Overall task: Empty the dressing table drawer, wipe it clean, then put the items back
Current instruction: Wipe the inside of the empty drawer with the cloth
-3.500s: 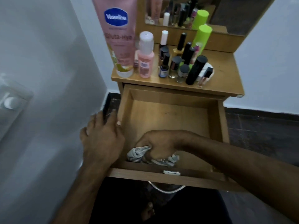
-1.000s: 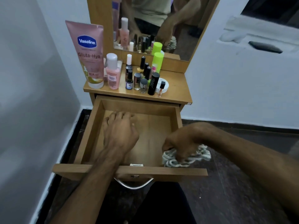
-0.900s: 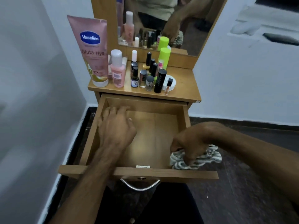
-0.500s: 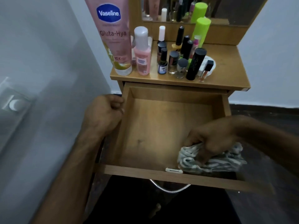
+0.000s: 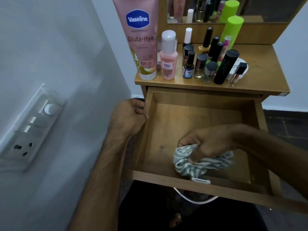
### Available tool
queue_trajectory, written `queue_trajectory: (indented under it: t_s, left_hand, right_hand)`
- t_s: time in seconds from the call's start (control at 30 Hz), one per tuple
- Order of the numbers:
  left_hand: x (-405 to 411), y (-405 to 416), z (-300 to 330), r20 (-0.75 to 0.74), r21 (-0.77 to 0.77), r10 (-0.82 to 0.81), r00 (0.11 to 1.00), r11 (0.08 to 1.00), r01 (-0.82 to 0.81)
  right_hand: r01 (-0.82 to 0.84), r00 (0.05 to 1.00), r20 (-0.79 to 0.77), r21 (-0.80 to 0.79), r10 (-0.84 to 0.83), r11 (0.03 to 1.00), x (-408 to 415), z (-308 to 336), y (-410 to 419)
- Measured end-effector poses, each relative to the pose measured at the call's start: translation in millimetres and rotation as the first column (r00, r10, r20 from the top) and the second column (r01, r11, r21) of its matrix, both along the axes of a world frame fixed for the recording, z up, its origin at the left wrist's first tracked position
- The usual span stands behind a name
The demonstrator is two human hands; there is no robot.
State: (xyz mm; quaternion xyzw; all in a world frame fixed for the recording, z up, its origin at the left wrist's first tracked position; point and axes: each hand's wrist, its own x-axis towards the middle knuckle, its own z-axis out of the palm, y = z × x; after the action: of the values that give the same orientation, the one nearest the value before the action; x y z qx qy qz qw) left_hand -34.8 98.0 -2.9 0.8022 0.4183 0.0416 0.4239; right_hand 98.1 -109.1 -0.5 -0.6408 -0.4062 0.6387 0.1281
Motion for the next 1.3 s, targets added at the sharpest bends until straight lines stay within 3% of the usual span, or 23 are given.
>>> queue_trajectory:
  t_s: [0.13, 0.27, 0.43, 0.6, 0.7, 0.83, 0.93, 1.1, 1.2, 1.3]
  left_hand:
    - [-3, 4, 2, 0.034, -0.115, 0.002, 0.999, 0.993, 0.001]
    - [-4, 9, 6, 0.05, -0.228, 0.017, 0.999, 0.974, -0.005]
    - [-5, 8, 2, 0.057, -0.222, 0.01, 0.998, 0.975, 0.003]
    - [-5, 10, 4, 0.049, -0.225, 0.012, 0.999, 0.974, -0.001]
    - [-3, 10, 5, 0.039, -0.236, 0.012, 0.999, 0.972, -0.002]
    - [-1, 6, 2, 0.044, -0.205, 0.011, 0.999, 0.979, -0.001]
    - [0, 7, 0, 0.046, -0.181, 0.017, 0.999, 0.984, -0.008]
    - [1, 6, -2, 0.031, -0.166, 0.043, 0.999, 0.985, -0.037]
    - [2, 1, -2, 0.023, -0.086, 0.062, 0.998, 0.994, -0.06]
    - [3, -7, 2, -0.032, 0.067, 0.049, 0.998, 0.997, -0.046]
  right_hand:
    - [0.17, 0.982, 0.04, 0.211, -0.182, 0.963, -44, -2, 25]
    - [0.189, 0.953, 0.144, 0.401, -0.265, 0.896, -81, -5, 49]
    - [-0.051, 0.967, 0.255, 0.284, -0.025, 0.958, -64, 13, 35]
    - [0.054, 0.954, 0.251, 0.405, -0.167, 0.913, -86, 5, 55]
    - [0.062, 0.954, 0.246, 0.402, -0.173, 0.913, -85, 4, 51]
    - [-0.149, 0.912, 0.41, 0.271, 0.026, 0.951, -72, 19, 37]
    - [-0.219, 0.866, 0.478, 0.103, 0.144, 0.97, -57, 34, 19]
    - [-0.143, 0.874, 0.469, -0.002, 0.127, 0.99, -49, 41, -1]
    - [0.013, 0.918, 0.397, 0.03, -0.024, 0.999, -47, 38, -13]
    - [0.152, 0.9, 0.402, 0.078, -0.171, 0.985, -46, 35, -35]
